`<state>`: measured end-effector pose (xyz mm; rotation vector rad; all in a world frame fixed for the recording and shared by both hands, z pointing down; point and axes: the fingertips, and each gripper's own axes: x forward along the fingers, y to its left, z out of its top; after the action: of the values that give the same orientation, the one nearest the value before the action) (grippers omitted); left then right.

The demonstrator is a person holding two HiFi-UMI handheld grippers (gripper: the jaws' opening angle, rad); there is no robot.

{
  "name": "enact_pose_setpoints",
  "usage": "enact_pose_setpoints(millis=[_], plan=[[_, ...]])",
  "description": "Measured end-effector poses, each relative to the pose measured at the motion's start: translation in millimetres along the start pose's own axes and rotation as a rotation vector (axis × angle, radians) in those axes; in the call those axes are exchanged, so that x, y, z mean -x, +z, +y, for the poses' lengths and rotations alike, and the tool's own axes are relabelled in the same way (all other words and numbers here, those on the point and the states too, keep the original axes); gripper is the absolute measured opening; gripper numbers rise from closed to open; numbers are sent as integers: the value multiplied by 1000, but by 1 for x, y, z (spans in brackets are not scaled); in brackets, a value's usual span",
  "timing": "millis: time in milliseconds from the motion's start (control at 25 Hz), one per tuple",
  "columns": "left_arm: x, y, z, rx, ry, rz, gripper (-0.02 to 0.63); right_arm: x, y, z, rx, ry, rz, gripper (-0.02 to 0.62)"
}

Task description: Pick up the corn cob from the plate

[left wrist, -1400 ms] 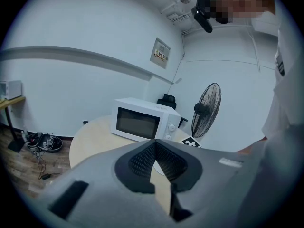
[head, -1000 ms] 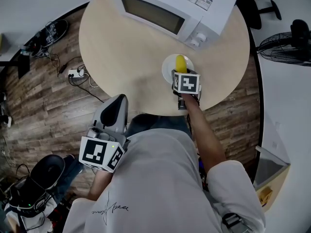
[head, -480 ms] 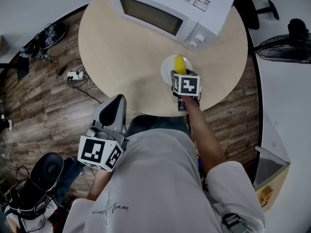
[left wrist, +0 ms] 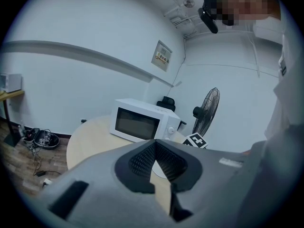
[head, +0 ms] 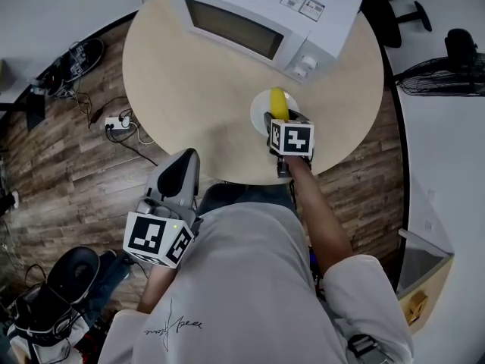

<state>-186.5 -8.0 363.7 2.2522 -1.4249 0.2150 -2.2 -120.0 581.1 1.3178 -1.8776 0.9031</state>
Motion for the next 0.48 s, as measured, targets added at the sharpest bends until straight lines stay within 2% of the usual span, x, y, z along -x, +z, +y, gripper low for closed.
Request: enact_pose_setpoints(millis=[480], plan=[[-1,5,2,-6,-19,-8,-8,13,8,9,1,23,-39,273]])
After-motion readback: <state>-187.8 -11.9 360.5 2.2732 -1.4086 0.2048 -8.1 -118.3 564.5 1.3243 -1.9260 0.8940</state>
